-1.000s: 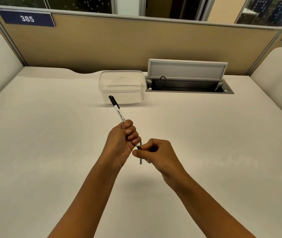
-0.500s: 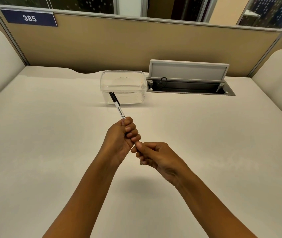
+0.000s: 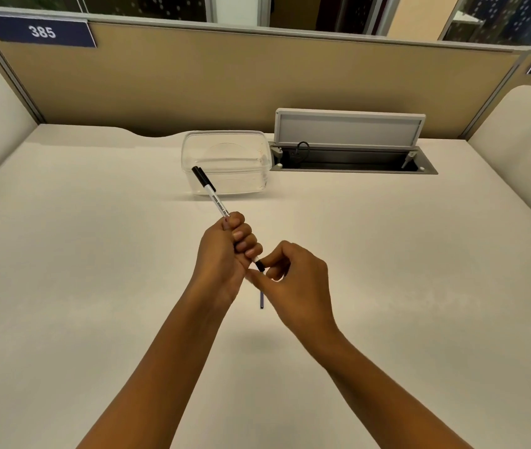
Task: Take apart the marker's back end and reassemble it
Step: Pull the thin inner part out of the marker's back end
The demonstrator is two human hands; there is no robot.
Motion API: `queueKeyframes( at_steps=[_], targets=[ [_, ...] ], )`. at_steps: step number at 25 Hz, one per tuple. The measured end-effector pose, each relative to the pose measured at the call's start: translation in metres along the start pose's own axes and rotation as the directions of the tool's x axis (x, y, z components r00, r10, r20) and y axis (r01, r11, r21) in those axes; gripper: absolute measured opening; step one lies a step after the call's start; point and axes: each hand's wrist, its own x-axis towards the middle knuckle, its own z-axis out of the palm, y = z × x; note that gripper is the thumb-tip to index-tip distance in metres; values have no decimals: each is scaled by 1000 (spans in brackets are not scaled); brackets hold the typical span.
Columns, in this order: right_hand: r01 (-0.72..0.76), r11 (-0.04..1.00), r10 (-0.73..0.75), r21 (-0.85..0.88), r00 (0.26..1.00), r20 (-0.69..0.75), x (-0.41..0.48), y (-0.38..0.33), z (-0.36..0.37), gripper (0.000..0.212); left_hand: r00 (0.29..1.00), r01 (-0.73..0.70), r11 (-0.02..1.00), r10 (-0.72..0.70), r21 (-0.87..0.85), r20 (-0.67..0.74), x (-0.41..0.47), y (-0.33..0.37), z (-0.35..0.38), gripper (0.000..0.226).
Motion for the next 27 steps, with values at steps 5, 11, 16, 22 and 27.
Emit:
queueKeyframes(
  at_steps=[5, 11, 16, 22, 27],
  targets=[
    [-402, 868, 243, 291, 855, 457, 7, 3, -12, 23, 1000, 17, 1000, -16, 18, -18, 1, 2, -6, 40],
    [-335, 888, 218, 314, 909, 354, 8, 3, -10, 18, 999, 30, 999, -30, -13, -9, -1, 0, -6, 40],
    [-177, 957, 117, 230, 961, 252, 4, 1, -2, 25, 999, -9, 999, 10, 43, -31, -1, -2, -12, 38],
    [-311, 917, 177, 251, 879, 442, 9, 4, -5, 24, 998, 40, 999, -39, 31, -47, -4, 0, -14, 38],
    [-325, 903, 207, 282, 902, 378, 6, 6, -2, 17, 998, 36, 999, -37, -35, -43, -6, -7, -14, 38]
  ],
)
